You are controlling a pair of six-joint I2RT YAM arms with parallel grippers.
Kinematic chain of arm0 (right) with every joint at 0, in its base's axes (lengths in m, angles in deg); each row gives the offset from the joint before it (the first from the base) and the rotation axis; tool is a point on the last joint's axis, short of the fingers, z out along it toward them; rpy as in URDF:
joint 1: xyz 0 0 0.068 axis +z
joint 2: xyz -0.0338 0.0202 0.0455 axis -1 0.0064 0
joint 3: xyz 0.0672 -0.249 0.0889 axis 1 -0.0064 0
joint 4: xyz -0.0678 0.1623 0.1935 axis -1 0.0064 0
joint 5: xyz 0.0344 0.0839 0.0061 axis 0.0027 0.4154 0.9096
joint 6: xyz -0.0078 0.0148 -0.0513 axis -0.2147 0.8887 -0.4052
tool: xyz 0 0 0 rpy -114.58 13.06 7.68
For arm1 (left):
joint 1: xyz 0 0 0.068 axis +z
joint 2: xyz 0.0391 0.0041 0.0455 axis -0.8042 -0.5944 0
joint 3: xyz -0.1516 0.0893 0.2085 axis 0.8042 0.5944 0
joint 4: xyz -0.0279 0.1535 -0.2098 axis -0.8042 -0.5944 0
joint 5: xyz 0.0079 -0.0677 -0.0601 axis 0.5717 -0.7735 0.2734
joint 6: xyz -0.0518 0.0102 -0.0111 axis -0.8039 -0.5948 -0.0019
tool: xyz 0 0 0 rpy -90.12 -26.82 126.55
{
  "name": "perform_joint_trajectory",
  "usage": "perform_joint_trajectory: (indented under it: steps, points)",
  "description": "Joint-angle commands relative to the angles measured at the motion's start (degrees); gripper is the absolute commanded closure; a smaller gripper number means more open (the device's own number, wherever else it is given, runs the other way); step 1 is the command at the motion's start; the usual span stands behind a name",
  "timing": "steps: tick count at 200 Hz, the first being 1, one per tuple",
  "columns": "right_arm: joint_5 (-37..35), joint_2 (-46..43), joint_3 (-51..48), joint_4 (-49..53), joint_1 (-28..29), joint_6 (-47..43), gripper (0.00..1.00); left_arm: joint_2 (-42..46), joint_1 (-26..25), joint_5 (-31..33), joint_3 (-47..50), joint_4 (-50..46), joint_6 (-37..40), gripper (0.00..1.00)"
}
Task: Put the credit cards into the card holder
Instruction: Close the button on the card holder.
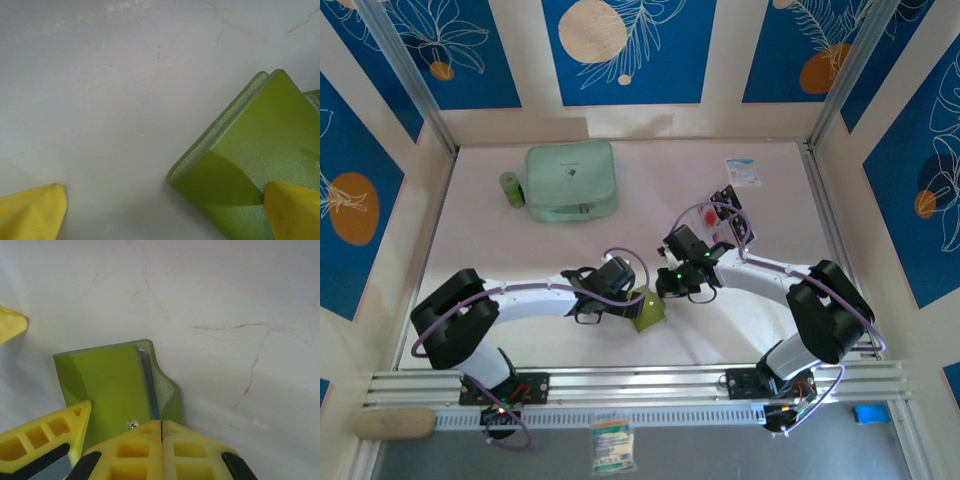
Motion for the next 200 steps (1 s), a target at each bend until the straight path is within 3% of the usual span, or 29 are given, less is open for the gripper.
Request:
perform_joint_trajectory:
  steps: [1, 200]
  points:
    - [4.4, -1.5, -1.5, -2.0, -0.2, 1.4, 1.0, -0.8, -0.5, 0.6, 1.3, -1.6, 0.9, 0.0]
    - [4.7, 3.8, -1.3, -6.3, 5.1, 4.9, 1.0, -0.4, -0.5, 0.7, 1.7, -1.5, 1.0, 0.0]
